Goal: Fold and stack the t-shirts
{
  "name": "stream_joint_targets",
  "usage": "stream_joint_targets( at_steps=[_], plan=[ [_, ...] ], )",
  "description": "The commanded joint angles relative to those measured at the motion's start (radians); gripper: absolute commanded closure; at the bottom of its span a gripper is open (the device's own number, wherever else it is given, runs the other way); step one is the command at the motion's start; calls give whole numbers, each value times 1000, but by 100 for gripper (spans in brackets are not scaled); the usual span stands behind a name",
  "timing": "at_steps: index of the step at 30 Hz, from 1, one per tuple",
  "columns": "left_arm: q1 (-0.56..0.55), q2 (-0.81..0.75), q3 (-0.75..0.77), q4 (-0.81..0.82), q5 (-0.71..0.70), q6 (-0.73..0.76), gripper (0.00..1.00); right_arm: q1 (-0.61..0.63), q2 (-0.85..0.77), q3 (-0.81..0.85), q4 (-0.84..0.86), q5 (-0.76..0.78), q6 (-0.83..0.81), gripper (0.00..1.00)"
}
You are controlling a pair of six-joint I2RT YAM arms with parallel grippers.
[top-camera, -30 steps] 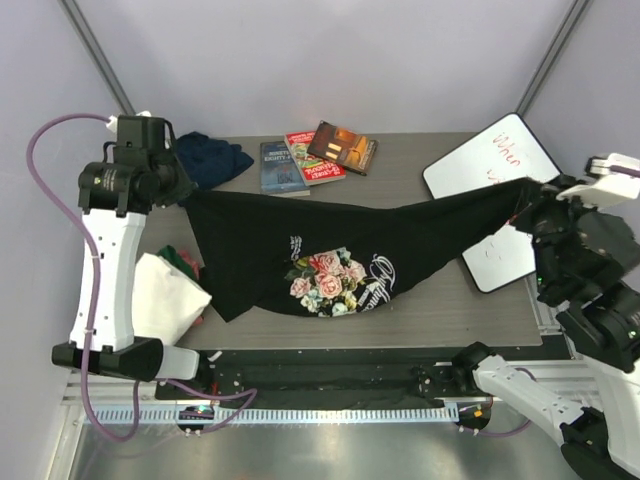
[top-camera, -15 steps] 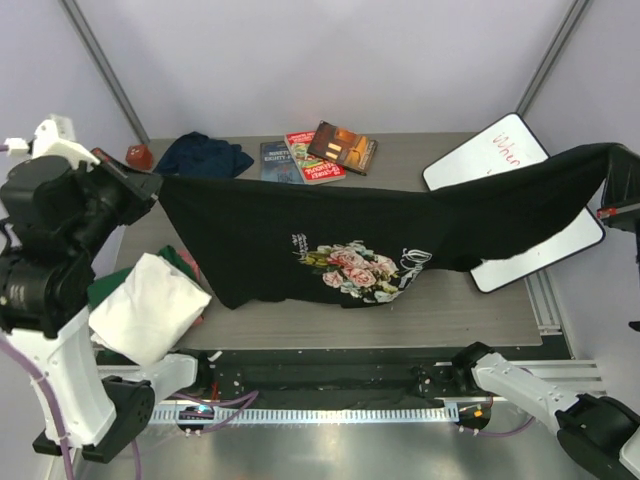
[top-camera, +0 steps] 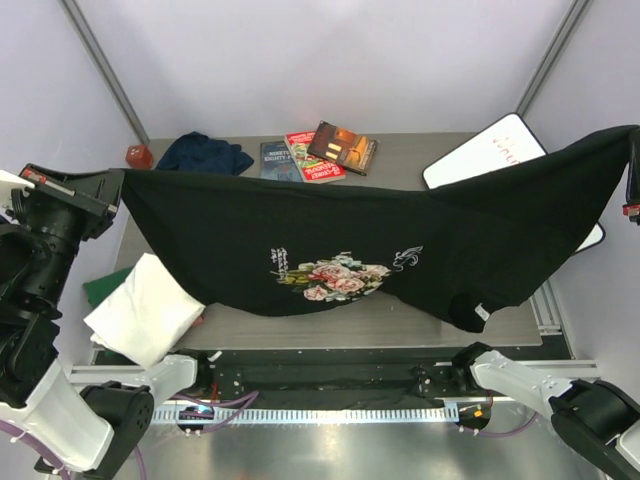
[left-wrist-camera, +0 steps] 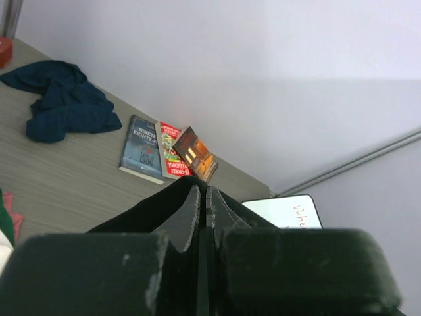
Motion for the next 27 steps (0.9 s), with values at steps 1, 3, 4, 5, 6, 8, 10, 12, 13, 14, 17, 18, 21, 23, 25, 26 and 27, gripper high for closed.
stream_joint_targets(
  at_steps=[1,3,4,5,6,8,10,12,13,14,17,18,21,23,25,26,27],
  plan=[
    [3,-25,-24,40,-44,12,100,-1,-1,21,41,-29,10,99],
    [3,-54,-52,46,-42,18,100,-1,-17,17,52,-40,14,99],
    [3,-67,-75,55,-42,18,100,-3,-27,11,53,-45,17,99],
    [3,-80,-88,58,-41,20,100,-1,-33,0,57,-52,24,99],
    [3,-110,-102,69,-38,25,100,-1,-41,-6,63,-52,27,99],
    [3,-143,-144,92,-39,31,100,-1,-70,-26,70,-55,34,99],
    [3,-181,-165,104,-47,43,100,-1,-96,-31,78,-60,40,99],
    [-9,-195,-167,98,-59,48,100,-1,-108,-31,81,-62,48,99],
    [-14,-206,-168,89,-71,48,100,-1,-122,-28,81,-65,51,99],
    [-17,-213,-174,90,-76,49,100,-1,-128,-29,80,-68,54,99],
    [-25,-252,-187,103,-104,52,100,-1,-160,-31,89,-68,68,99],
    [-32,-262,-188,106,-113,54,100,-1,-169,-34,96,-68,73,99],
    [-58,-275,-179,106,-151,64,100,2,-186,-34,116,-74,77,99],
    [-80,-261,-161,74,-191,63,100,8,-185,-37,119,-80,85,99],
    [-110,-261,-171,55,-216,61,100,13,-176,-48,119,-88,90,99],
    [-118,-268,-184,60,-240,61,100,16,-171,-60,119,-91,90,99],
    [-133,-273,-213,79,-257,63,100,16,-156,-68,121,-92,88,99]
  ],
)
